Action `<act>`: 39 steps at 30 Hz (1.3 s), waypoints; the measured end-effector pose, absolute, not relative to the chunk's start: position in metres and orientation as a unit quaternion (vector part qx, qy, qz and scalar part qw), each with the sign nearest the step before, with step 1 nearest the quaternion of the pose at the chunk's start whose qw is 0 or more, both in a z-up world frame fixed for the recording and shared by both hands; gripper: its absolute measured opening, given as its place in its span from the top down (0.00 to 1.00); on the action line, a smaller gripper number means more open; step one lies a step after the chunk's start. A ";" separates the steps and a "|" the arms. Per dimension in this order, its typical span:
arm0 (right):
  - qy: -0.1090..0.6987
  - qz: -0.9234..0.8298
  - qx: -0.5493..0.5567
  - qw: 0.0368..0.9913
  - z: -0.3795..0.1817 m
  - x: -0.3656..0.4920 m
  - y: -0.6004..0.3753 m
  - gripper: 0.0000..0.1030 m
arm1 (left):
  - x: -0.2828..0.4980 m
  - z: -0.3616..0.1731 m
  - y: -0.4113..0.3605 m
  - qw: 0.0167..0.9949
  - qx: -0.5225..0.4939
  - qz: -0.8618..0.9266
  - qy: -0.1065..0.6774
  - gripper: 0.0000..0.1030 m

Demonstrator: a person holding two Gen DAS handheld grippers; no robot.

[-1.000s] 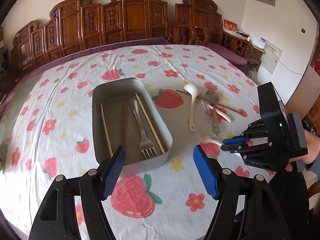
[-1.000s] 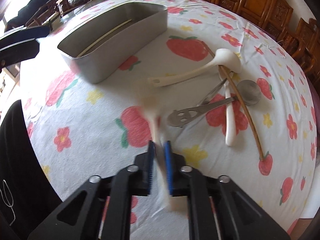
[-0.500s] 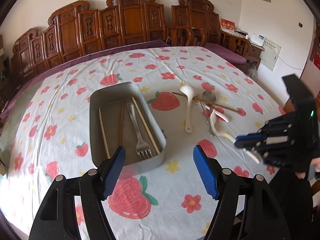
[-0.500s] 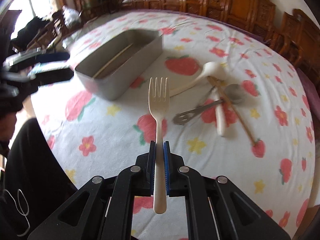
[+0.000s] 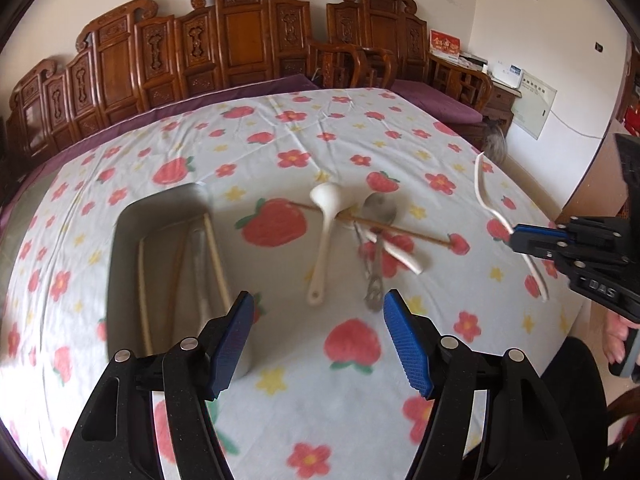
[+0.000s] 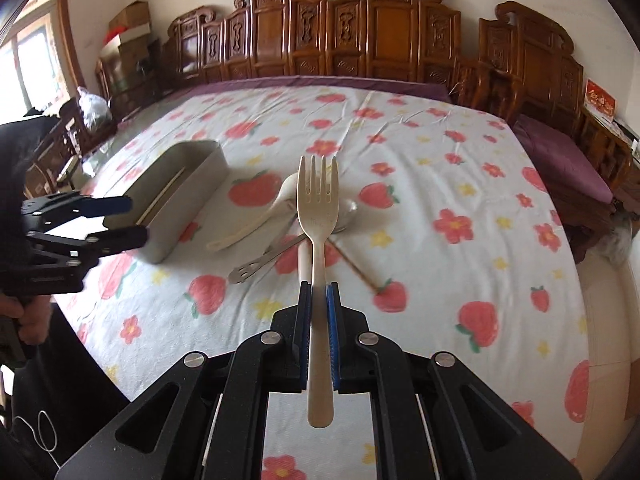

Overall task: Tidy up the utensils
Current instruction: 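Lift the cream fork with the right tool while the left tool grasps a white plastic spoon, then carry the white spoon into the tray and open the left tool while the right tool holds the fork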

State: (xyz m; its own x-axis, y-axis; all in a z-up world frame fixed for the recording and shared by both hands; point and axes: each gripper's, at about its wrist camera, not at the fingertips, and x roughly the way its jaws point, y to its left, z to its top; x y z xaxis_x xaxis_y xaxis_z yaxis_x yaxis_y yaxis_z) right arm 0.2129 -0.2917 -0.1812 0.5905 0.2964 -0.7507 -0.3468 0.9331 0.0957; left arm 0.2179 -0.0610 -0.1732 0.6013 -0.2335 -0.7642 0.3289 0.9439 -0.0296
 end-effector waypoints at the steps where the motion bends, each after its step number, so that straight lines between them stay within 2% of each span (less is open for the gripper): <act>1: 0.414 0.178 -0.025 0.892 -0.180 0.215 -0.296 0.91 | 0.222 -0.175 -0.066 0.891 0.058 -0.158 0.421 0.40; 6: 0.407 0.176 -0.021 0.896 -0.175 0.222 -0.308 0.91 | 0.249 -0.186 -0.095 0.885 0.078 -0.155 0.433 0.46; 7: 0.407 0.175 -0.019 0.896 -0.175 0.223 -0.311 0.91 | 0.255 -0.188 -0.099 0.883 0.082 -0.154 0.437 0.50; 8: 0.407 0.174 -0.017 0.896 -0.174 0.223 -0.314 0.91 | 0.262 -0.192 -0.103 0.880 0.084 -0.152 0.443 0.58; 10: 0.407 0.170 -0.016 0.897 -0.174 0.225 -0.321 0.91 | 0.275 -0.196 -0.107 0.878 0.080 -0.145 0.449 0.65; 25: 0.421 0.162 0.029 0.892 -0.182 0.232 -0.344 0.91 | 0.348 -0.249 -0.127 0.844 0.109 -0.114 0.513 0.67; 31: 0.424 0.161 0.040 0.890 -0.183 0.234 -0.349 0.91 | 0.357 -0.254 -0.129 0.841 0.111 -0.110 0.517 0.68; 33: 0.426 0.159 0.043 0.889 -0.185 0.236 -0.350 0.91 | 0.359 -0.254 -0.130 0.840 0.109 -0.114 0.519 0.76; 35: 0.428 0.160 0.044 0.889 -0.186 0.236 -0.350 0.91 | 0.360 -0.254 -0.131 0.838 0.107 -0.118 0.522 0.91; 39: 0.428 0.164 0.046 0.888 -0.186 0.236 -0.349 0.91 | 0.356 -0.252 -0.132 0.839 0.109 -0.120 0.520 0.92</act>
